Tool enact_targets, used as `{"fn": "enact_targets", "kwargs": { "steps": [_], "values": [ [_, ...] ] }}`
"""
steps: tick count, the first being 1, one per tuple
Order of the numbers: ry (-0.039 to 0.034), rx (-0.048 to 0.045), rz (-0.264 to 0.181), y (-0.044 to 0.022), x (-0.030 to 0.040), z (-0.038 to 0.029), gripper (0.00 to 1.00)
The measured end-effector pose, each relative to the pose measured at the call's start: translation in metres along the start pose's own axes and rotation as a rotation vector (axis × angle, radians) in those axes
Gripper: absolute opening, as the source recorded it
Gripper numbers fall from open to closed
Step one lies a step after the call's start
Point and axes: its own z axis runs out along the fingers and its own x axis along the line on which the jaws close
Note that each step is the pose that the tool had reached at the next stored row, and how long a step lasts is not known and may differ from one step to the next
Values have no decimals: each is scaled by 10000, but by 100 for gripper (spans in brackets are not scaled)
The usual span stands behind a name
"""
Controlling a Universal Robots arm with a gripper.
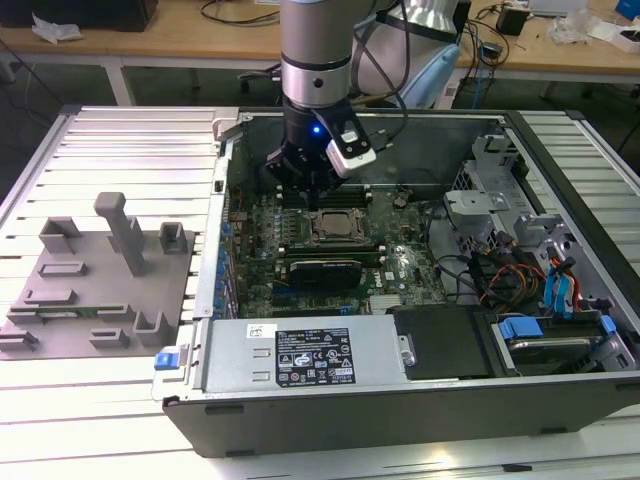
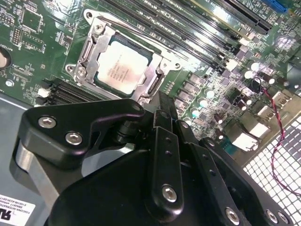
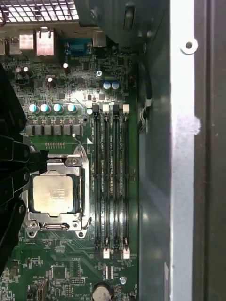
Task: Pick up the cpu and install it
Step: 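Install the first cpu locking lever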
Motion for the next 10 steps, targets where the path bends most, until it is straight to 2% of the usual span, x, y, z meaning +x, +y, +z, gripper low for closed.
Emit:
{"fn": "enact_targets", "kwargs": {
  "steps": [4,6,8,10],
  "values": [
    [0,-1,0,-1,-2,-68,11],
    [-1,-1,0,-2,-4,-128,11],
    [-2,-2,0,-2,0,-137,11],
    [-3,0,0,-3,42,-139,11]
  ]
}}
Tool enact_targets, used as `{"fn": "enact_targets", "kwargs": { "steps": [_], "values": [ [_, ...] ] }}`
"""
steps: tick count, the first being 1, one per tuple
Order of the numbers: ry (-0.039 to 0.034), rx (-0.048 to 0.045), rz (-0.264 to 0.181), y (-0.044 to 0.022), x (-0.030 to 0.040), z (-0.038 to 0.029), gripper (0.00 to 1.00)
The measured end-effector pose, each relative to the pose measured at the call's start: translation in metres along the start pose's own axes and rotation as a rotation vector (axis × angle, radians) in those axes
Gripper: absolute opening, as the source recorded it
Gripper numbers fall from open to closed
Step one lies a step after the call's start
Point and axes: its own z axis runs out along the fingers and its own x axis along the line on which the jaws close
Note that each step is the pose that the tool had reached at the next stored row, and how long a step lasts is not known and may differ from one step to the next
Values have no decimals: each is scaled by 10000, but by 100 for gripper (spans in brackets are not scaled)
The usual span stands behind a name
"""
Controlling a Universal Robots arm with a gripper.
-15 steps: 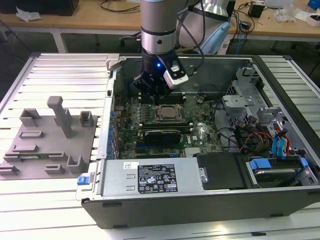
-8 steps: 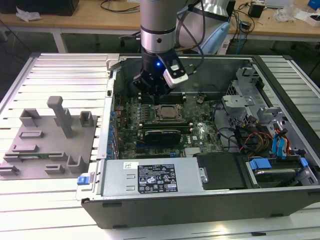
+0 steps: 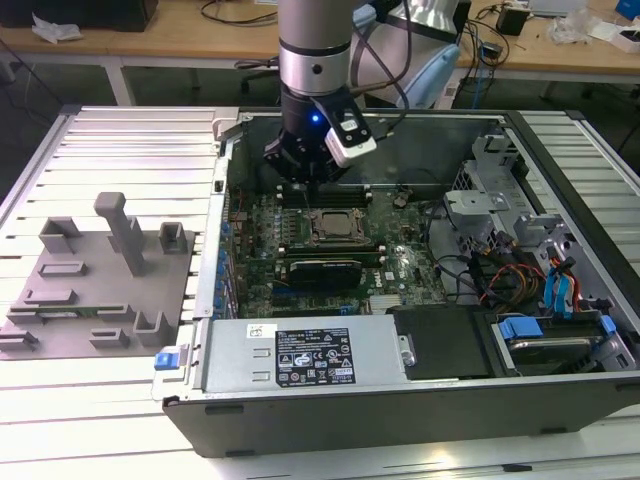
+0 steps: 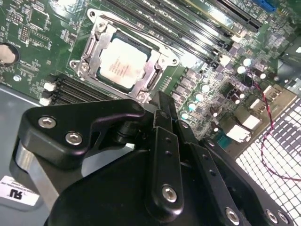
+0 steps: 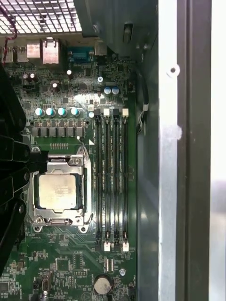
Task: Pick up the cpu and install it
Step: 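Install the first cpu locking lever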
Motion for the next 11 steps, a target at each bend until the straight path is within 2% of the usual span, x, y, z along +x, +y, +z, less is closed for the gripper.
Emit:
{"fn": "enact_targets", "kwargs": {
  "steps": [3,5,8,11],
  "values": [
    [-8,-8,-2,-1,64,-2,11],
    [-22,-13,1,-2,151,-4,11],
    [-24,-32,1,-2,195,-5,11],
    [-20,-259,6,-2,216,-5,11]
  ]
}}
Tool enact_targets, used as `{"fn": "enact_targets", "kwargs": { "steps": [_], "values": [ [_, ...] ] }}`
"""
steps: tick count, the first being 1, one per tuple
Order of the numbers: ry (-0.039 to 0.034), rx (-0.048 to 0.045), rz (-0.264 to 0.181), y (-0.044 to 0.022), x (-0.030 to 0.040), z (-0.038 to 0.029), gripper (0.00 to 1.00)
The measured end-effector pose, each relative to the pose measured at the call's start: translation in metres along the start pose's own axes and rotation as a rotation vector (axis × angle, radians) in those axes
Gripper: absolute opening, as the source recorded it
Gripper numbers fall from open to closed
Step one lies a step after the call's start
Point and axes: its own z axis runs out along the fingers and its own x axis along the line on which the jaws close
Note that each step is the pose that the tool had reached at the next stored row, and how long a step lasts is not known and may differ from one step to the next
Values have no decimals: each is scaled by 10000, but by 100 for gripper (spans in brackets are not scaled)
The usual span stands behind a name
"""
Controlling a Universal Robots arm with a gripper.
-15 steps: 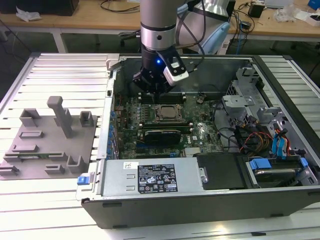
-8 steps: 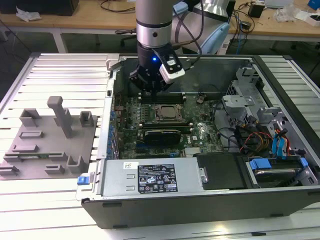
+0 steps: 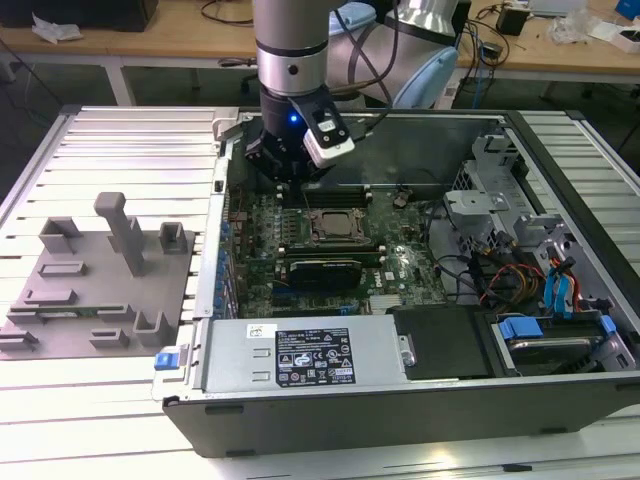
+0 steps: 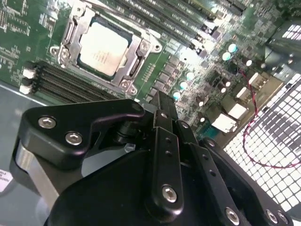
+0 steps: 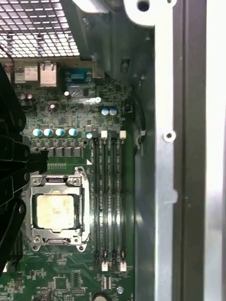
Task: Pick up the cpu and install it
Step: 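Install the first cpu locking lever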
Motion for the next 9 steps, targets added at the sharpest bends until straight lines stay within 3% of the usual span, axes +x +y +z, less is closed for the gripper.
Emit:
{"fn": "enact_targets", "kwargs": {
  "steps": [2,5,7,9],
  "values": [
    [2,-160,5,0,17,0,11],
    [6,-475,14,-1,30,-1,11],
    [11,-878,26,-1,34,-1,11],
    [14,-1091,32,0,35,-1,11]
  ]
}}
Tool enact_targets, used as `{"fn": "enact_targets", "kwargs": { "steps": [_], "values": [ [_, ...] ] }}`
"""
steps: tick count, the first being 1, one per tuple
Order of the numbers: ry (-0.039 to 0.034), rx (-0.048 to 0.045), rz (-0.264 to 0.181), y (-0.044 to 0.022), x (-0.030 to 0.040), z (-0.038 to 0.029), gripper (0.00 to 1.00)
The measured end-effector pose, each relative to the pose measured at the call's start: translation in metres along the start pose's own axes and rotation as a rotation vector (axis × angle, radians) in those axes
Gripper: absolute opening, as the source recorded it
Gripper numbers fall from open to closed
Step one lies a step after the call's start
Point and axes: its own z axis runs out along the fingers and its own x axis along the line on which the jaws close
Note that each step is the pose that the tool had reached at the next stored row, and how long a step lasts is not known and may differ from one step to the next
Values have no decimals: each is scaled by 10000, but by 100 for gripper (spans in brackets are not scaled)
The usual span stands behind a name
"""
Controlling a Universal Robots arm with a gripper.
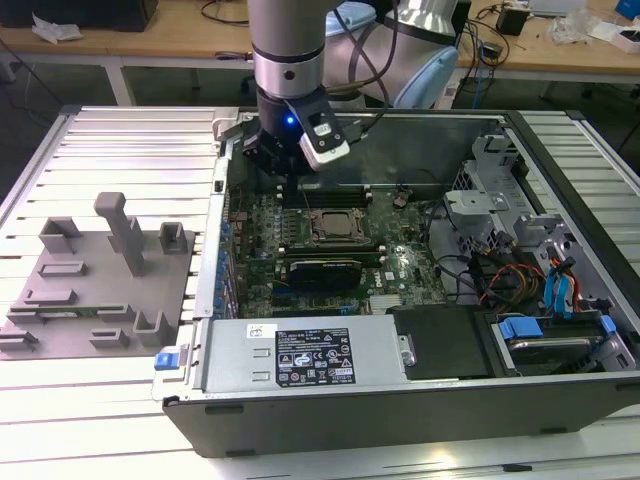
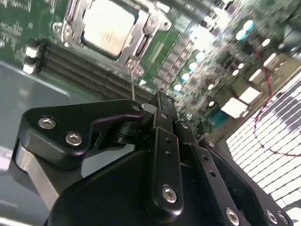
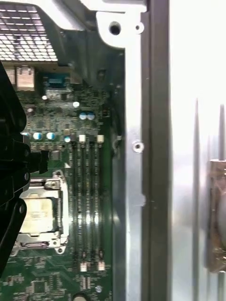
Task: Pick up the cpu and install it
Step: 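Install the first cpu locking lever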
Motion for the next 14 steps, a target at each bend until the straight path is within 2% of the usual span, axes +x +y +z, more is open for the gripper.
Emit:
{"fn": "enact_targets", "kwargs": {
  "steps": [2,5,9,11,13,14],
  "values": [
    [1,-89,4,0,2,0,11],
    [2,-161,4,0,12,0,11],
    [5,-464,15,0,19,1,11],
    [7,-580,18,0,19,1,11],
    [7,-586,17,-1,14,1,11],
    [7,-586,19,0,-29,3,11]
  ]
}}
